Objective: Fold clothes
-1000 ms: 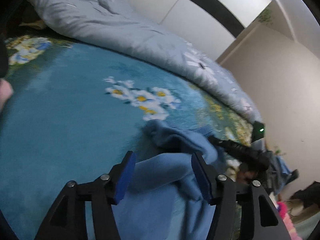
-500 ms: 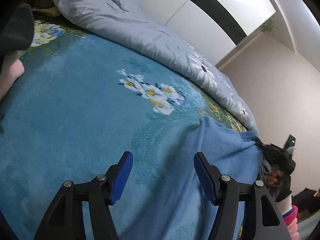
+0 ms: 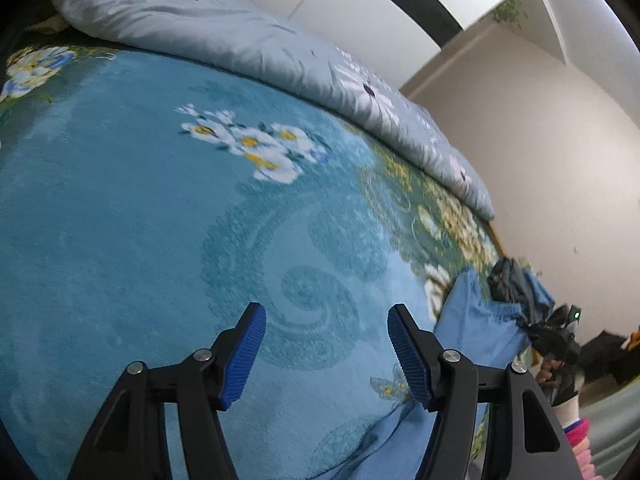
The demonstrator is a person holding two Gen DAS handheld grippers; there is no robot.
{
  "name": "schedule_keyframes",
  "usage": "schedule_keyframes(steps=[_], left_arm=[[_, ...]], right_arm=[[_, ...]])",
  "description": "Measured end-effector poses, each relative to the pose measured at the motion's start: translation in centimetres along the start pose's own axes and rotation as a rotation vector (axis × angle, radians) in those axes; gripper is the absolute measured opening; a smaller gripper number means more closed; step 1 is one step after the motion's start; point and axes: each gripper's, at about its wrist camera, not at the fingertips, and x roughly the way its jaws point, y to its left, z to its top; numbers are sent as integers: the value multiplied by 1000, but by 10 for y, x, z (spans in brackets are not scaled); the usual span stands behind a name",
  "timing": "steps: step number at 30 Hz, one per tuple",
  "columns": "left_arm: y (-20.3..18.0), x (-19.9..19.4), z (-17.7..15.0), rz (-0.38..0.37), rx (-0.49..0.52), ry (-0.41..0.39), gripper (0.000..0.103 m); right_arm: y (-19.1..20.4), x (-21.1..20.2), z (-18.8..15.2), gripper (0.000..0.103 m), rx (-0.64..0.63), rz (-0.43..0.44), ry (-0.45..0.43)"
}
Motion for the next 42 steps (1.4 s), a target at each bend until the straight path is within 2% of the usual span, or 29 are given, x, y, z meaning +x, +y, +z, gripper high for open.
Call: schedule_keyframes(steps=[4, 6, 7, 8, 12, 16, 23, 28, 31, 36, 42], left_arm=[[-7, 8, -4, 16, 26, 31, 68], [-7, 8, -4, 19, 27, 29, 68], [-6, 7, -4, 19, 26, 26, 68], [-5, 5, -4, 16, 20, 21, 68], [-2, -1, -4, 14, 4, 8, 68], [-1, -7, -11, 8, 3, 0, 68], [9, -8, -22, 23, -25, 19, 69], [9, -10, -21, 5, -24, 14, 69], [8, -8, -20, 4, -23, 20, 69], [11, -9, -20, 5, -34, 20, 69], [15, -10, -19, -2, -56, 18, 69]], right_arm=[[0, -4, 0, 10, -15, -12, -6], [7, -11, 1, 26, -41, -44, -27], [10, -15, 0, 40, -56, -63, -41], [13, -19, 0, 47, -69, -81, -54], [22, -28, -1, 47, -102, -135, -90], [49, -33, -3, 48, -161, -237, -142], [74, -41, 3, 49, -248, -305, -176], [48, -44, 4, 57, -213, -268, -98], [28, -47, 1, 61, -161, -284, -73], [30, -51, 2, 61, -212, -281, -60], [15, -40, -4, 61, -210, -192, 80]])
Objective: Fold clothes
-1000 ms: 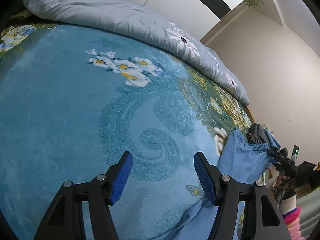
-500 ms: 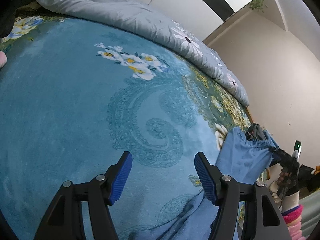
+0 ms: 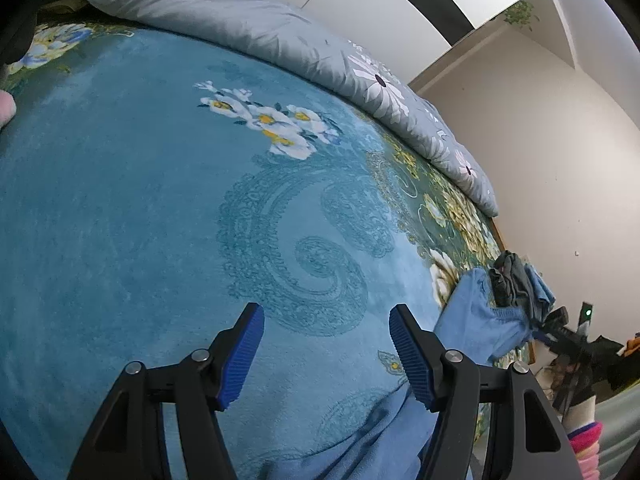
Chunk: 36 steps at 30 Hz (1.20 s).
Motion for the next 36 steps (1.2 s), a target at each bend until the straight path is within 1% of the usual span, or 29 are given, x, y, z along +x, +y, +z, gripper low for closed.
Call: schedule_keyframes(steps=[3, 4, 7, 10, 11, 13, 15, 18, 21, 22, 23, 24, 26, 28, 30, 33, 36], left_arm=[[-3, 1, -1, -1, 8, 2, 69], [-4, 2, -1, 0, 11, 5, 69], [-5, 5, -2, 9, 14, 13, 69], [-7, 6, -3, 13, 19, 16, 69], [-7, 6, -3, 13, 20, 15, 69], [-7, 5, -3, 12, 19, 14, 69], [-5, 5, -3, 9, 12, 13, 69], [-1, 3, -3, 3, -3, 13, 69], [1, 1, -2, -3, -3, 11, 69], [1, 1, -2, -3, -3, 10, 69], [1, 1, -2, -4, -3, 10, 69], [0, 1, -2, -5, -1, 11, 69], [-1, 1, -2, -7, 3, 12, 69], [-3, 2, -2, -6, 11, 13, 69], [-4, 3, -3, -5, 16, 16, 69], [-4, 4, -3, 2, 13, 18, 69], [-3, 4, -3, 6, 11, 16, 69]], right_arm=[[-10, 8, -12, 61, 16, -8, 43], [-12, 7, -15, 61, 26, -6, 37], [-1, -4, -18, 61, 27, 45, -1], [34, -8, -19, 61, -34, 149, -13], [52, -5, -21, 61, -67, 197, -2], [92, 8, -29, 61, -125, 296, 43], [129, 28, -39, 61, -163, 373, 103], [180, 57, -53, 61, -207, 422, 181], [197, 74, -60, 61, -182, 443, 225], [199, 79, -61, 57, -162, 451, 238], [199, 83, -61, 43, -142, 456, 244], [199, 86, -62, 35, -122, 461, 250], [199, 92, -61, 5, -89, 468, 258], [204, 88, -59, 4, -99, 465, 238], [212, 79, -50, 3, -119, 466, 202], [219, 61, -20, 3, -115, 484, 121], [224, 44, 17, 3, -96, 464, 30]])
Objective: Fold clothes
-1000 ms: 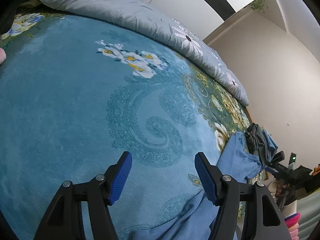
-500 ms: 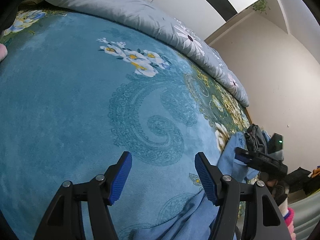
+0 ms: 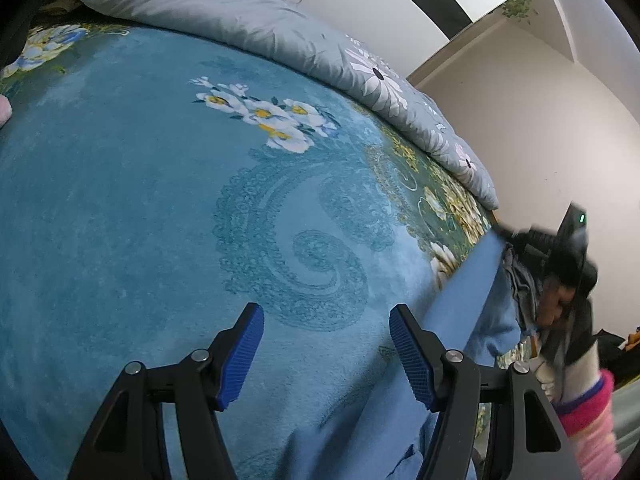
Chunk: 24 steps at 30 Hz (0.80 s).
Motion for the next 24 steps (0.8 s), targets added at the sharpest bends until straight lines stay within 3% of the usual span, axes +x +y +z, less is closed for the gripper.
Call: schedule_keyframes(steps=[7, 11, 16, 18, 20, 24], left_arm=[[-6, 3, -2, 9, 34, 11, 69], [-19, 11, -7, 5, 95, 42, 69], [-45, 27, -20, -23, 200, 114, 69], [-58, 35, -28, -32, 256, 158, 69], [-72, 47, -40, -27, 319, 214, 69], [-92, 71, -64, 45, 428, 299, 69]], right_arm=[[-15, -19, 66, 3, 111, -117, -188], [-31, -2, 73, 4, 131, -131, -153], [-22, 9, 61, 4, 36, -140, -122], [-17, 7, 57, 12, 9, -121, -104], [-11, 3, 51, 58, -20, -96, -85], [6, -11, 31, 62, -132, -105, -83]])
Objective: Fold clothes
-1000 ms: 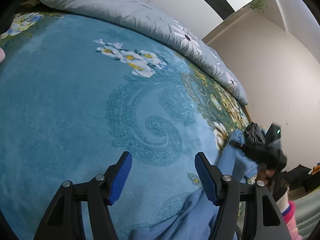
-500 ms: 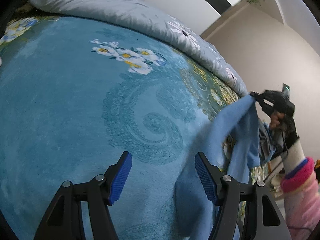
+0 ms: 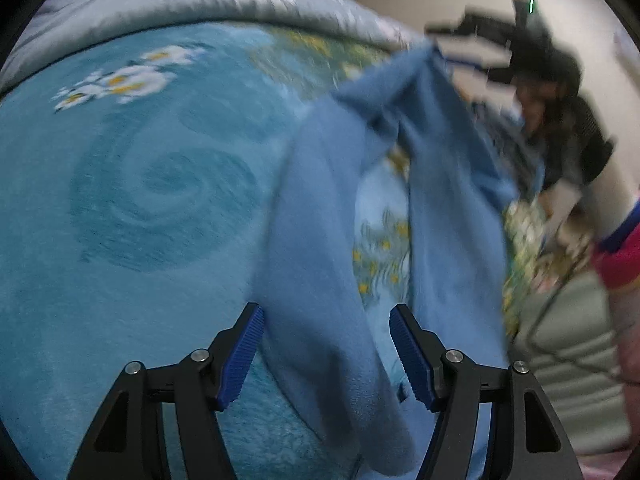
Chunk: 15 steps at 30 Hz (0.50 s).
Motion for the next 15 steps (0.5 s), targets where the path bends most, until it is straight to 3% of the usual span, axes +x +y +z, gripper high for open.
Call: schedule_keyframes(steps=[2, 4, 8, 11, 15], left_arm=[[-9, 10, -3, 50, 37, 16, 68], [-11, 10, -4, 49, 48, 6, 66], [9, 5, 0, -14, -35, -23, 13], [40, -7, 7, -154, -165, -70, 10], [96, -43, 18, -461, -362, -233, 10]], right_arm=[[2, -3, -7, 62, -26, -11, 18], [3, -6, -14, 62, -47, -20, 36], [0, -6, -26, 62, -23, -2, 57], [-1, -4, -34, 62, 10, 24, 82], [1, -3, -40, 62, 28, 63, 92]])
